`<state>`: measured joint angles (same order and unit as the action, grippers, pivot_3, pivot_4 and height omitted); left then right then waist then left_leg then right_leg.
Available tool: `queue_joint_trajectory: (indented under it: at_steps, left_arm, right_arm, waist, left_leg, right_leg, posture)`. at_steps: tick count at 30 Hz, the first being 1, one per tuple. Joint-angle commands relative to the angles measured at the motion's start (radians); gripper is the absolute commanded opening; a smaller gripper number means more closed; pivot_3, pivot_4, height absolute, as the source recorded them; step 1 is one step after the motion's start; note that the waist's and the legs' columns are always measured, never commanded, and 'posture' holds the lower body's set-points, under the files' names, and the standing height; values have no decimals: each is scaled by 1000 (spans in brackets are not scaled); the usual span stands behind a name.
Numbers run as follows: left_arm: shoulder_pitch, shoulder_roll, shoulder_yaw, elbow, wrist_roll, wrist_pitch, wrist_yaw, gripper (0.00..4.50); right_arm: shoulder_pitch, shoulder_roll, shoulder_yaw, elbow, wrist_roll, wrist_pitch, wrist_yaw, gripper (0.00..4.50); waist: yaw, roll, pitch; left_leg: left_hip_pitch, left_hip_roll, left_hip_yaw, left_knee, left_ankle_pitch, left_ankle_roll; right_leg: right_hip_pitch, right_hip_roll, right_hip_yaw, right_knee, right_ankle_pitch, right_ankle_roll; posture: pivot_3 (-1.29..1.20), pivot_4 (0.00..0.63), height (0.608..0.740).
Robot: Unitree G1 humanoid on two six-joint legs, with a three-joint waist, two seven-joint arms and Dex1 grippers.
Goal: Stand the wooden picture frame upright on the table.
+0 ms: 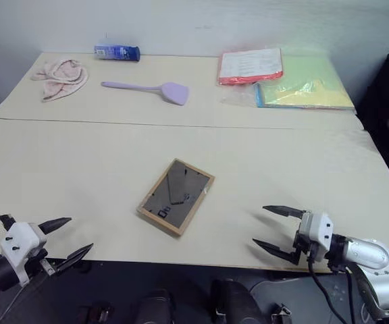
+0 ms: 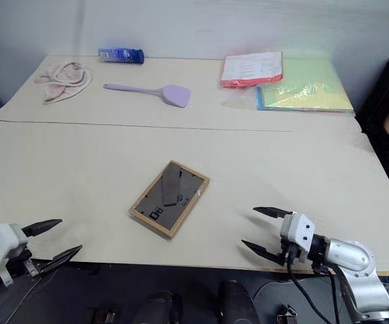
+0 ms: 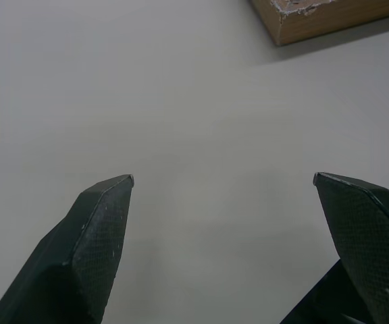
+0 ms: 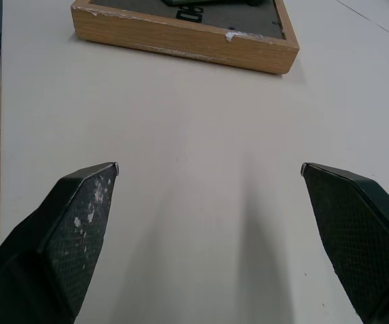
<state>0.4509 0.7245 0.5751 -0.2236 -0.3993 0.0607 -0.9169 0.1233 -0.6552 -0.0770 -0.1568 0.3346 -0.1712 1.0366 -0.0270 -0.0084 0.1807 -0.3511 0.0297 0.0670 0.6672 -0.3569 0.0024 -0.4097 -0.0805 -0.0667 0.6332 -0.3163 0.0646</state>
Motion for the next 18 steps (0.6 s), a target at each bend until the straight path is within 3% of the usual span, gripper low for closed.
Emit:
queue_joint_trajectory:
  at_steps: [1, 3, 7, 11, 15, 17, 18]
  left_arm:
    - [-31, 24, -15, -17, -12, 34, 0, 4500]
    - [-109, 31, -61, -42, -55, 121, 17, 4500]
    - [-345, 25, -211, 3, 53, 163, 126, 3761]
    - [-568, -22, -394, 112, 144, 160, 155, 2466]
    - [-661, -42, -510, 199, 234, 139, 157, 1182]
    - [-679, -45, -545, 221, 246, 126, 139, 657]
    - [-682, -51, -558, 221, 243, 123, 129, 657]
  right_arm:
    - [-9, 7, 31, -58, -4, 26, -15, 4480]
    - [-33, 13, 79, -90, -17, 96, -39, 4305]
    - [-114, 42, 173, -109, -67, 188, -80, 3369]
    - [-221, 105, 265, -52, -153, 197, -122, 1942]
    - [-301, 167, 303, -4, -201, 231, -179, 579]
    - [-328, 186, 321, 13, -218, 239, -192, 23]
    - [-343, 197, 330, 21, -225, 240, -197, 23]
  waist:
    - [0, 0, 0]
    - [2, 0, 0]
    - [5, -1, -1]
    - [1, -1, -1]
    - [-5, -1, -1]
    - [-2, -1, -1]
    - [-1, -1, -1]
  left_leg:
    - [0, 0, 0, 0, 0, 0]
    - [0, 0, 0, 0, 1, -1]
    - [0, -1, -1, 2, 1, -1]
    - [-1, -1, 0, 2, 3, -3]
    - [-2, 0, 2, 5, 3, -3]
    - [-3, 0, 3, 7, 3, -3]
    - [-4, 0, 3, 7, 3, -3]
  right_leg:
    - [0, 0, 0, 0, 0, 0]
    - [0, 0, 0, 0, 0, 0]
    - [0, 0, -1, 3, 0, 0]
    - [-1, 1, -1, 4, 0, 1]
    - [-2, 2, 0, 9, 1, 1]
    - [-4, 3, 0, 10, 0, 1]
    - [-4, 3, 0, 10, 1, 1]
  posture:
    - [0, 150, 740]
    - [0, 150, 740]
    - [0, 150, 740]
    - [0, 150, 740]
    - [0, 150, 740]
    - [0, 150, 740]
    - [0, 150, 740]
